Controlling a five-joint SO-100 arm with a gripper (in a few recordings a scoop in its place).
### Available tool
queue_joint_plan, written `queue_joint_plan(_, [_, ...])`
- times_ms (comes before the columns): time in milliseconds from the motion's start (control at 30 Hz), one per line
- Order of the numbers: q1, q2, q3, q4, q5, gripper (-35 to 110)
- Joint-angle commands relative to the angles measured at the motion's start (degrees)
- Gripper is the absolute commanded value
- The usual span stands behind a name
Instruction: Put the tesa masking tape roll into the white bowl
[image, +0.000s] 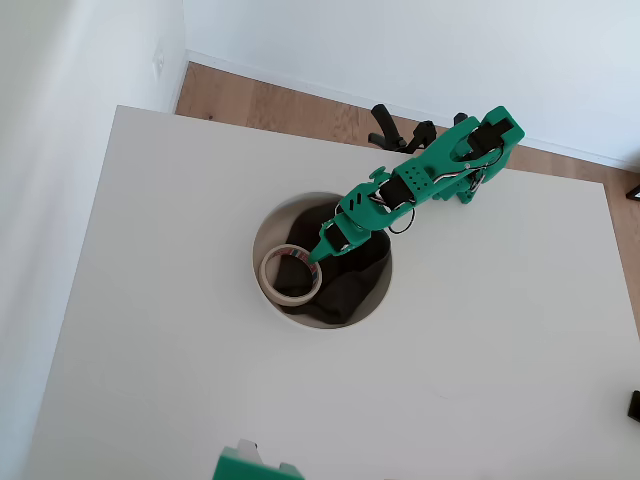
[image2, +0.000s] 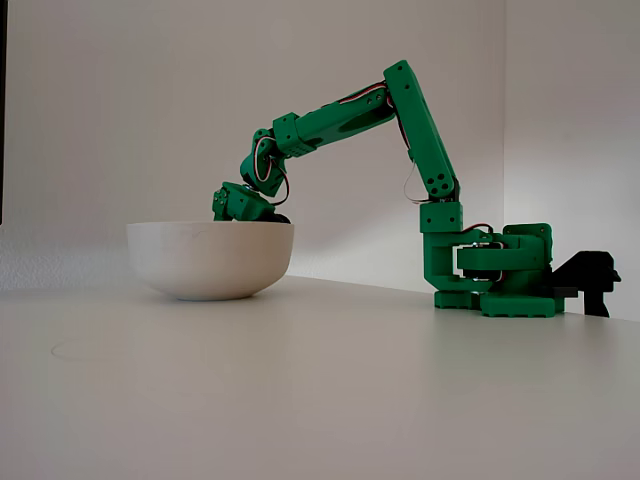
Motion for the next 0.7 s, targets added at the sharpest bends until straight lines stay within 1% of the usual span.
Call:
queue_joint_plan(0, [1.3, 6.9, -4.0, -0.5, 1.9, -8])
queue_joint_plan(133, [0.1, 12.0, -4.1, -0.2, 3.4, -8])
queue_joint_plan(233, [-1.6, 17.3, -5.4, 2.2, 5.3, -8])
queue_joint_plan(367, [-4.7, 23.6, -11.8, 10.0, 8.3, -8])
queue_joint_plan(467, [-8.8, 31.2, -12.4, 14.3, 8.4, -8])
queue_joint_plan(567, [-14.6, 39.4, -12.4, 20.6, 8.2, -8])
queue_joint_plan(667, [-22.3, 46.8, -12.0, 28.9, 7.6, -8])
